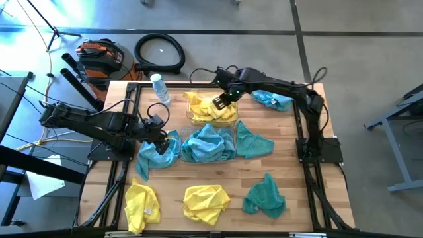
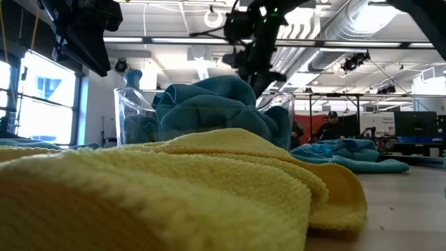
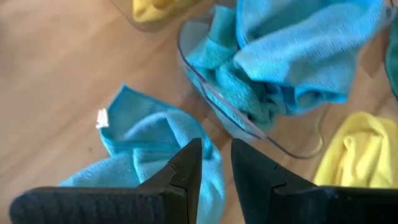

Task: Sort microfiber towel by color & place in baskets
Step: Put the blue microfiber cloth into the bottom transparent bin

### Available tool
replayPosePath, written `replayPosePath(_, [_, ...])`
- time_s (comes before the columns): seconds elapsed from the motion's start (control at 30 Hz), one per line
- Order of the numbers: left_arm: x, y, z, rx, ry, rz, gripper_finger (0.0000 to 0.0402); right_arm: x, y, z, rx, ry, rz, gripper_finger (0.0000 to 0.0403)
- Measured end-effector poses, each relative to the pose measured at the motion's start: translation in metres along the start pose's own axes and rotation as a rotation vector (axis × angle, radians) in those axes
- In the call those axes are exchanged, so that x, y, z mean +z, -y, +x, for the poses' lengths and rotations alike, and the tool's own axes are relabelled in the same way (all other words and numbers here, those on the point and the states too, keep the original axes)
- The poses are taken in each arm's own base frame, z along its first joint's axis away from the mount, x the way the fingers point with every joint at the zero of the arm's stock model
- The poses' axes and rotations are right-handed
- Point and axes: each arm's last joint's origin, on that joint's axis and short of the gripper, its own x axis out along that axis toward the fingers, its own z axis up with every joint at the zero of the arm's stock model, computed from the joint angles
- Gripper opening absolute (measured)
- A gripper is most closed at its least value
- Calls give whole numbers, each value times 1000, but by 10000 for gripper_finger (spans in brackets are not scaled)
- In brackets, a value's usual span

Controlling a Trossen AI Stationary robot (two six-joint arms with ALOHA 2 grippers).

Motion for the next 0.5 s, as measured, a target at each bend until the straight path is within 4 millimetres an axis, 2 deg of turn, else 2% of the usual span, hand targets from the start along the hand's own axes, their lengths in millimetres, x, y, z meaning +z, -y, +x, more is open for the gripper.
replayPosePath(0.1, [-2, 2, -1, -20, -19, 27, 76, -16, -8, -20, -47, 2, -18, 102])
replayPosePath(0.2, [-5, 4, -2, -33, -28, 46, 76, -41, -19, -28, -63, -12, -14, 89])
replayPosePath(0.33, [-11, 9, -4, -59, -44, 81, 76, -82, -27, -32, -71, -4, 17, 56])
replayPosePath(0.5, [-17, 13, -6, -82, -58, 108, 76, -141, -30, -49, -12, 56, 83, 9])
